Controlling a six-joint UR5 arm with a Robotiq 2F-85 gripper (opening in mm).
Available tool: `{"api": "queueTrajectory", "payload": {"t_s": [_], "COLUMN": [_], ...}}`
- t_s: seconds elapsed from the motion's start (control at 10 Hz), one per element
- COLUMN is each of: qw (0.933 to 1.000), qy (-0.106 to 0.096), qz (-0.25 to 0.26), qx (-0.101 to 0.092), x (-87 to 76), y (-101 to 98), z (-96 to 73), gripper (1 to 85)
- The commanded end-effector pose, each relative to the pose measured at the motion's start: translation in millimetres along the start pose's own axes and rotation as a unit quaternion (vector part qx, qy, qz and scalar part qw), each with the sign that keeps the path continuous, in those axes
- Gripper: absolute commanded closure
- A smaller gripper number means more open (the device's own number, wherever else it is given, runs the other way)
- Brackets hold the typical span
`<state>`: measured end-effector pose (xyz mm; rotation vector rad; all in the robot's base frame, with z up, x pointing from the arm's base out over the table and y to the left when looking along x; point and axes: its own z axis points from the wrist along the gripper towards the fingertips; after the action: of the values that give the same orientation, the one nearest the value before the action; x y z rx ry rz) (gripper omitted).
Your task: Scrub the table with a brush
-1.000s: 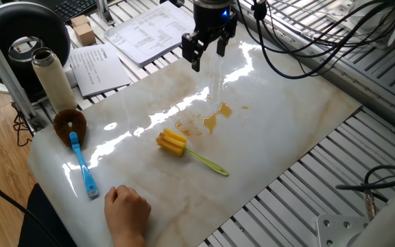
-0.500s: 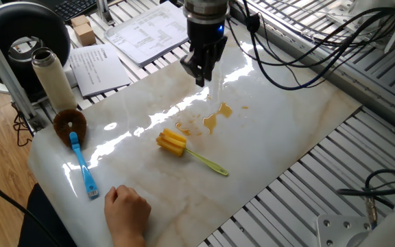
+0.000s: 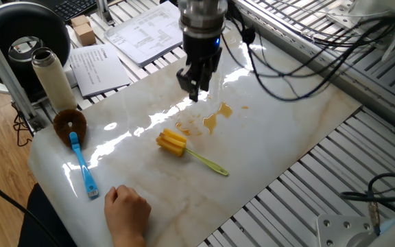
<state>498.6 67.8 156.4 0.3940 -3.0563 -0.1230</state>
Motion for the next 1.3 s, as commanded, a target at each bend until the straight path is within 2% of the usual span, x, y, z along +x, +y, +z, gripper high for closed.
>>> {"api": "queueTrajectory", "payload": {"t_s": [0.0, 0.1, 0.3, 0.4, 0.6, 0.7, 0.8, 0.9, 1.0, 1.2], "qw": [0.9999, 0.9996, 0.9997, 0.9998, 0.9998, 0.9996, 0.9999, 0.9999, 0.9997, 0.9999], "qy": [0.001, 0.015, 0.006, -0.002, -0.009, 0.0, 0.009, 0.01, 0.005, -0.003], "qz": [-0.016, -0.022, -0.021, -0.016, -0.001, -0.006, -0.009, -0.012, -0.01, -0.005], "qx": [-0.004, -0.004, -0.012, -0.006, 0.019, 0.027, 0.01, -0.001, -0.02, -0.016], "x": [0.4, 7.8, 3.5, -1.2, -1.8, 5.1, 9.2, 9.9, 10.4, 6.4], "y": [-5.0, -5.1, -0.9, -3.8, -3.8, -15.5, -22.8, -31.7, -28.5, -29.9], "z": [-4.0, -4.1, -4.1, -4.0, 11.6, -5.7, -29.8, -47.0, -52.1, -50.9], "gripper": [44.0, 44.0, 43.0, 42.3, 42.3, 43.7, 43.7, 43.7, 43.3, 43.0]}}
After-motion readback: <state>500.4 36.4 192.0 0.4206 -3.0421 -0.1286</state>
